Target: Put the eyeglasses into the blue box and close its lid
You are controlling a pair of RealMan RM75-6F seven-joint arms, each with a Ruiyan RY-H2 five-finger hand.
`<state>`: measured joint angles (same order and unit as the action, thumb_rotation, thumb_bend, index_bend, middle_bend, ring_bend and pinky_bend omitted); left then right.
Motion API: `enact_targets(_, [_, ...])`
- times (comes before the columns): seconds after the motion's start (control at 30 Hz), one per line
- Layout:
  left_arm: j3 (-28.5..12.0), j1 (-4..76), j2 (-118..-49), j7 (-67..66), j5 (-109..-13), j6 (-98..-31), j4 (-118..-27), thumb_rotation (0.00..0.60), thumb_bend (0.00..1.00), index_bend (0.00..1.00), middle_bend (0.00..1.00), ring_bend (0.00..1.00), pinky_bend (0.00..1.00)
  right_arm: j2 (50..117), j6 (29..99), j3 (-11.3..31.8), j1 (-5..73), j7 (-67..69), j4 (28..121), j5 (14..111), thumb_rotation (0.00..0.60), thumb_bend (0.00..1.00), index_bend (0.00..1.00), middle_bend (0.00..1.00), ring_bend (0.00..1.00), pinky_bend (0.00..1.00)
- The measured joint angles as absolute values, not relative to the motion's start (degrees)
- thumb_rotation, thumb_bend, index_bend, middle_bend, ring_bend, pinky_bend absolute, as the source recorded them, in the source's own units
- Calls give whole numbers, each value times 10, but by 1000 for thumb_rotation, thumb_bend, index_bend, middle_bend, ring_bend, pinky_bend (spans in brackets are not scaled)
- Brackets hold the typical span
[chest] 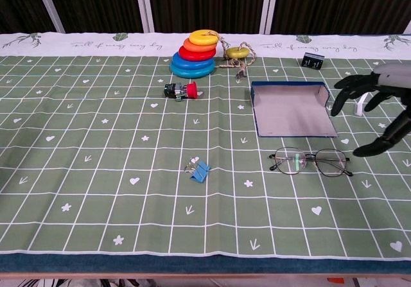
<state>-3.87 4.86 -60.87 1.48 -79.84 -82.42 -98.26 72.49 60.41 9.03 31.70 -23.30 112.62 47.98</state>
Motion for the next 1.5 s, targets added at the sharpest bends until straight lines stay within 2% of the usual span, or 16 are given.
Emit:
enact_targets(0.23, [-40, 49, -607, 17, -797, -823, -984, 600, 336, 181, 22, 0, 0, 796, 646, 97, 343, -278, 1101, 439, 600, 295, 404, 0, 110, 191])
enact_targets(0.43, [-40, 50, -606, 19, -794, -820, -986, 600, 337, 181, 22, 0, 0, 830, 658, 103, 351, -279, 1073, 422, 600, 296, 429, 0, 111, 191])
enact_targets(1.03, [-43, 50, -606, 11, -784, -818, -990, 600, 337, 181, 22, 0, 0, 887, 647, 94, 358, -266, 985, 417, 600, 316, 491, 0, 113, 190])
enact_targets(1.5, [-44, 50, -606, 10, -781, -818, -990, 600, 337, 181, 22, 0, 0, 908, 637, 91, 355, -251, 948, 428, 600, 369, 520, 0, 116, 191])
